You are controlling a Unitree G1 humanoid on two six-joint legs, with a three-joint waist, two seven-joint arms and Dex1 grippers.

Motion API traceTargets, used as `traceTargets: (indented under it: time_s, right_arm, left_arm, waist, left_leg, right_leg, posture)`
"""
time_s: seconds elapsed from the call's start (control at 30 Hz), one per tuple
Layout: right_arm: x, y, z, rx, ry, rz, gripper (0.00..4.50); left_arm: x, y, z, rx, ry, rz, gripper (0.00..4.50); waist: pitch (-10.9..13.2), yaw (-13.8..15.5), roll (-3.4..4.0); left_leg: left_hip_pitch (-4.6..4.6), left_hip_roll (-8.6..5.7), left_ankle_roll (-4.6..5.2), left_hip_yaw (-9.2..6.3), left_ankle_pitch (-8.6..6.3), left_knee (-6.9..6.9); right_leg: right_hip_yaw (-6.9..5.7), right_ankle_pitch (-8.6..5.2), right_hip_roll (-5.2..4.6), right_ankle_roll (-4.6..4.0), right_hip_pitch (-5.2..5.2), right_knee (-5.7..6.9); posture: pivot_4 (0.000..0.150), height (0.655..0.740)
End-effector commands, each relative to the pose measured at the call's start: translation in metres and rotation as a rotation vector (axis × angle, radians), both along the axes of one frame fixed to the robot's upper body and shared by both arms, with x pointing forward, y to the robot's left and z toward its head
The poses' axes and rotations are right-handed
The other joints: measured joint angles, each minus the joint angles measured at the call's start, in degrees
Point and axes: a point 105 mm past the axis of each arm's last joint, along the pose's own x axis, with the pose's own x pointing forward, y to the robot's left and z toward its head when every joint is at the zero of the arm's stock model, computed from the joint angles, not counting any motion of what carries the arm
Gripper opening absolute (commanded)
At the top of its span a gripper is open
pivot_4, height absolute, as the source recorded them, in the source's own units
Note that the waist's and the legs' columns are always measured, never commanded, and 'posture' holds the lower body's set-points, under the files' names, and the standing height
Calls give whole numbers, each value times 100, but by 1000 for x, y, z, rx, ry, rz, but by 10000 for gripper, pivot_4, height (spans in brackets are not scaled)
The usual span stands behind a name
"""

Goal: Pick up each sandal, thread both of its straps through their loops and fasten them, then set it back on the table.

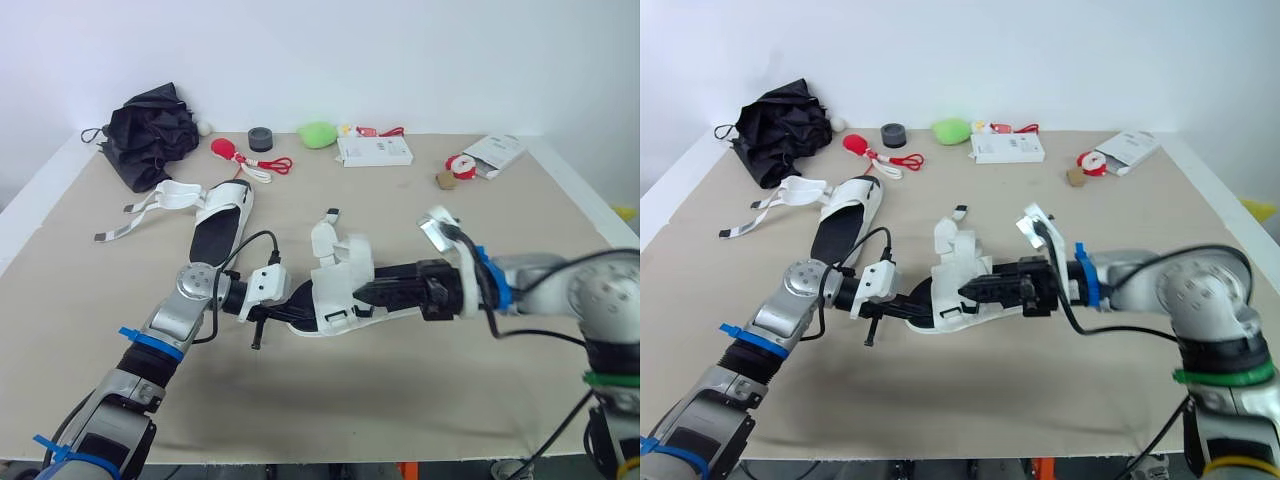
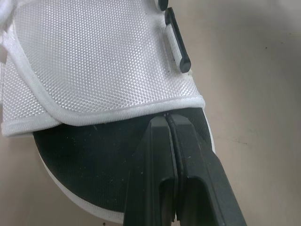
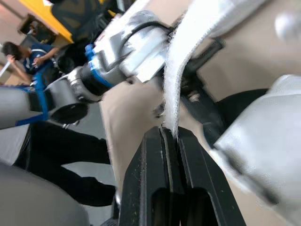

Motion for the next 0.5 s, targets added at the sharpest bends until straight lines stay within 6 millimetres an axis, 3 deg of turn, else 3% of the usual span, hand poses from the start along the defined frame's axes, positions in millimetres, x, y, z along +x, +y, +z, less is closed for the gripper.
traceTargets:
  time_s: [0.03,0.2,0.5]
  right_arm:
    - [20,0,6,22,33,-28,632]
    - [35,2,3,25,78,-51,632]
    - [29,3,-12,-1,137,-19,632]
  left_arm:
    - [-10,6,-31,87,99,19,0]
    - [-12,6,-32,83,101,29,0]
    - [-10,8,-32,75,101,50,0]
  waist:
    - [0,-8,1]
    - [-1,3,2]
    - [-2,1,4]
  left_leg:
    - [0,0,1,1,-1,0]
    - [-13,-1,8,0,-11,0]
    - [-54,-7,10,0,-14,4]
  right_leg:
    - [1,0,0,0,-1,0]
    - [-1,25,-1,-18,-9,0]
    - [-2,39,-3,-23,-45,1]
  posture:
    - [1500,7400]
    - [1500,7400]
    - [1500,7400]
